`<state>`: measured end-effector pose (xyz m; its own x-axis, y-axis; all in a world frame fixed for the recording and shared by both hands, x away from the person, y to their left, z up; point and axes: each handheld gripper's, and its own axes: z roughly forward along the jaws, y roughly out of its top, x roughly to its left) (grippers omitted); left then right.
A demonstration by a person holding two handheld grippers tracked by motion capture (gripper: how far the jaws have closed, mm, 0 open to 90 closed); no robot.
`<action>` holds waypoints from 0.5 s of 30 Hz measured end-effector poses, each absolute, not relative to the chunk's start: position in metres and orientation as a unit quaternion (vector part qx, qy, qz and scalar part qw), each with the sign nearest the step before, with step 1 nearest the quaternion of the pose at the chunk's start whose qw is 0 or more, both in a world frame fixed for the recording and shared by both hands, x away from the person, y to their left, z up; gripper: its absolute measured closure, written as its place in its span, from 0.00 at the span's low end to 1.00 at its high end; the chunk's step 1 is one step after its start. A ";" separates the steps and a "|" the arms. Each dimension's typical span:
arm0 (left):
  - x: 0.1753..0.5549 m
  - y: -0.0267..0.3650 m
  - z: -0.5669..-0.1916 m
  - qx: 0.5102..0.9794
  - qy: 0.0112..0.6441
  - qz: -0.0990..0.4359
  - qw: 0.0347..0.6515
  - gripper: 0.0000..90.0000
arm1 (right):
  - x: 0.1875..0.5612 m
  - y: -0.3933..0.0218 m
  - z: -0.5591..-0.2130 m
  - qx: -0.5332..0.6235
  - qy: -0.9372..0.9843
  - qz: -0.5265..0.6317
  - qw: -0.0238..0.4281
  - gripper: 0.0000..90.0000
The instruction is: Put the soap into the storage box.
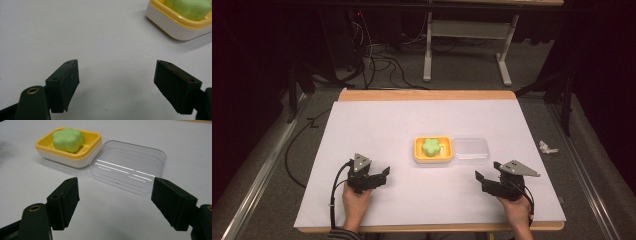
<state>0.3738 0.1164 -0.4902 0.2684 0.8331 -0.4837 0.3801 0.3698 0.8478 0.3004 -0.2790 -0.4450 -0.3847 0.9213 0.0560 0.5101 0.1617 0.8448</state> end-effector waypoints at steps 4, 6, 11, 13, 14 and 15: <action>0.374 0.116 -0.490 0.528 0.575 0.190 0.596 0.23 | 0.301 -0.279 -0.447 0.499 0.725 0.406 0.247 0.27; 0.374 0.116 -0.490 0.528 0.574 0.190 0.596 0.23 | 0.302 -0.278 -0.448 0.499 0.727 0.401 0.247 0.27; 0.373 0.116 -0.490 0.523 0.574 0.189 0.601 0.23 | 0.306 -0.274 -0.456 0.507 0.729 0.387 0.249 0.28; 0.373 0.116 -0.490 0.526 0.574 0.189 0.599 0.23 | 0.308 -0.274 -0.458 0.510 0.730 0.381 0.248 0.28; 0.373 0.116 -0.490 0.526 0.574 0.189 0.599 0.23 | 0.308 -0.273 -0.458 0.510 0.730 0.380 0.249 0.28; 0.373 0.116 -0.490 0.523 0.574 0.189 0.601 0.23 | 0.309 -0.272 -0.459 0.509 0.732 0.377 0.250 0.28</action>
<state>0.3732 0.1159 -0.4897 0.2704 0.8276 -0.4920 0.3737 0.3807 0.8458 0.3091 -0.2723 -0.4590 -0.3569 0.9340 0.0185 0.5567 0.1968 0.8071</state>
